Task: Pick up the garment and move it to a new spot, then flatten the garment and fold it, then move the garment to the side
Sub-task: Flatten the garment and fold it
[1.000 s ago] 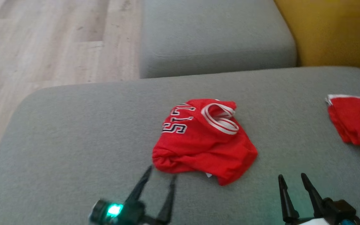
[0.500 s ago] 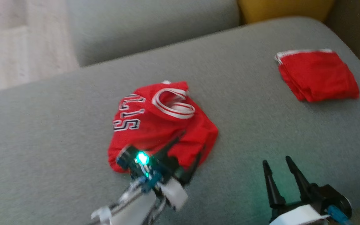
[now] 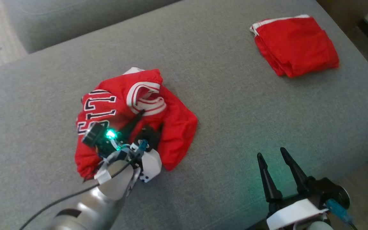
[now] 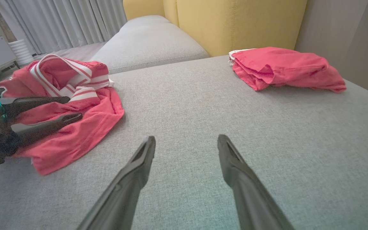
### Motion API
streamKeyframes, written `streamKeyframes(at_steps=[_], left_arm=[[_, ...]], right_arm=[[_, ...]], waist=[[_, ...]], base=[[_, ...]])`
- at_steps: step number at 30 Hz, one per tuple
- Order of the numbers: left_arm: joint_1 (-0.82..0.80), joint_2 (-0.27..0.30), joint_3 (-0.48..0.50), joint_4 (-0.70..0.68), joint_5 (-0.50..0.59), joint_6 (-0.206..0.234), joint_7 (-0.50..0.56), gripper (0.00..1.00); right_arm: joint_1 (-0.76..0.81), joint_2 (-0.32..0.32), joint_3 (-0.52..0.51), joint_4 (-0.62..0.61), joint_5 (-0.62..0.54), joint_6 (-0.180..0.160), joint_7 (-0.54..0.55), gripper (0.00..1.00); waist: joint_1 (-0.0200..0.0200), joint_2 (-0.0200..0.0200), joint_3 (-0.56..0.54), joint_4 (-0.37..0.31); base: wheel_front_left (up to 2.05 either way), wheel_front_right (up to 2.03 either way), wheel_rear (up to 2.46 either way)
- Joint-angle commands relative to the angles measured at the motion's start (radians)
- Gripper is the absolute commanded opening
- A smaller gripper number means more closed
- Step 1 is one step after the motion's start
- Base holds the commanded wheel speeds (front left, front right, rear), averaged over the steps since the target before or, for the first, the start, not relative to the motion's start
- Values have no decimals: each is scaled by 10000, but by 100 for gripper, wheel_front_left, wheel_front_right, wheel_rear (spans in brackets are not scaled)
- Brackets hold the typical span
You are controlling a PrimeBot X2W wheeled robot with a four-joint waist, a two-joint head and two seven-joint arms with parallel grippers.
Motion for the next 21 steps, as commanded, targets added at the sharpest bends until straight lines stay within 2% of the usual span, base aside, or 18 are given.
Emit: streamKeyframes(at_steps=[1,2,3,5,7,8,9,10,14,21], left_arm=[[-596,82,163,-46,-36,142,-115,100],[-665,82,132,110,-44,216,-164,100],[-712,82,118,225,-78,282,-223,96],[-734,82,172,344,-263,364,-353,48],[-727,82,226,341,-455,426,-497,39],[-724,82,245,307,-545,432,-559,17],[-707,82,299,224,-687,401,-612,4],[-682,82,355,101,-852,332,-653,0],[-570,82,658,-820,-1825,-162,-734,0],[-1202,82,1339,-2943,-2590,-218,-746,0]], right_arm=[[-399,-60,224,-270,92,67,-111,100],[-413,-60,214,-272,114,67,-111,100],[-420,-60,209,-274,136,67,-111,100],[-419,-60,257,-253,168,67,-111,100],[-409,-60,301,-212,176,67,-111,100],[-405,-60,308,-195,183,67,-111,100],[-398,-60,310,-181,191,67,-111,100],[-384,-60,307,-168,195,67,-111,100],[-265,-60,324,-85,201,67,-111,100],[-47,-60,368,-54,153,67,-111,100]], waist=[[-1,0,106,-78],[-1,0,120,-60],[-1,0,124,-37],[-1,0,95,8],[-1,0,33,46],[-1,0,-4,62],[-1,0,-45,77],[-1,0,-86,92],[-1,0,-368,162],[-1,0,-1172,14]], base=[[0,0,0],[0,0,0],[0,0,0],[0,0,0],[0,0,0],[0,0,0],[0,0,0],[0,0,0],[0,0,0],[0,0,0]])
